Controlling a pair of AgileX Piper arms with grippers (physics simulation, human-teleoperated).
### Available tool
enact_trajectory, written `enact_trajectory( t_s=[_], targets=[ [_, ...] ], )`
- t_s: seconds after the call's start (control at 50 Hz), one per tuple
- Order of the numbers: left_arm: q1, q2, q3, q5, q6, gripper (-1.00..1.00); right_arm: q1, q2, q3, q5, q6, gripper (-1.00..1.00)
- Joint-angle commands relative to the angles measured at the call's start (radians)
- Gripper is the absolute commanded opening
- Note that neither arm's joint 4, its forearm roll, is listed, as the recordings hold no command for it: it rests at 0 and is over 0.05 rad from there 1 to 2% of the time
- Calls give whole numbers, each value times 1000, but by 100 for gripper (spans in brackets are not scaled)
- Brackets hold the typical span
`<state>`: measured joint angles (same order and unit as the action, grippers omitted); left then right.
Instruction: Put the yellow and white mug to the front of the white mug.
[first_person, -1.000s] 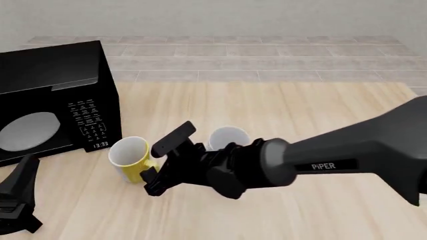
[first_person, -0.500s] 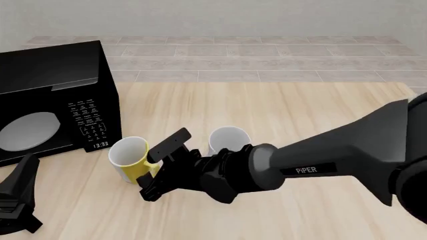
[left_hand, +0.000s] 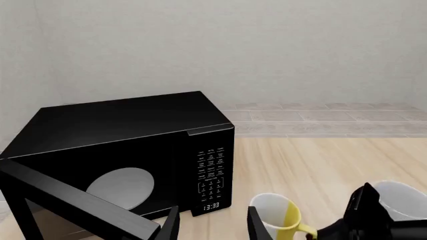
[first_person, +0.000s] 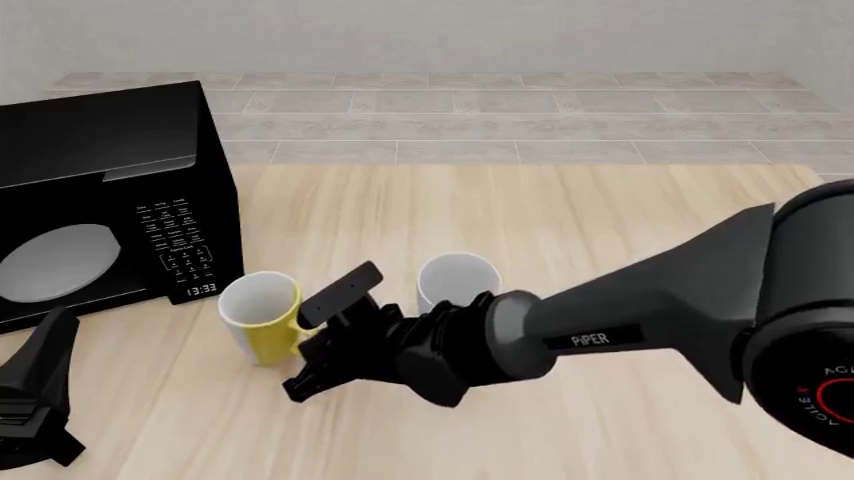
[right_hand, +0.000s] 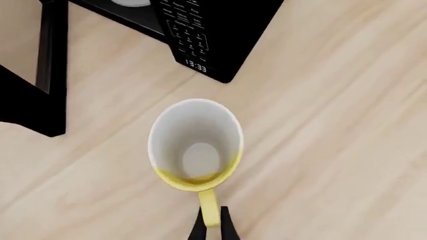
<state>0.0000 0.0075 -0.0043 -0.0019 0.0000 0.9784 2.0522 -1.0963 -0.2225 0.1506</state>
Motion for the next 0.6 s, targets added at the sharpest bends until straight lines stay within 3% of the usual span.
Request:
enact_trajectory(
  t_s=[0.02,0.2,0.46,0.6],
  targets=[
    [0,0,0,0,0,100,-14,-27,-4,16,-41,-100],
    [0,0,0,0,0,100,-50,-87,-16,58,-114,-100],
    [0,0,0,0,0,100,-55,-205,19,84,-148,-100],
    [0,0,0,0,0,100,-58,-263,44,99,-141,-100]
  ],
)
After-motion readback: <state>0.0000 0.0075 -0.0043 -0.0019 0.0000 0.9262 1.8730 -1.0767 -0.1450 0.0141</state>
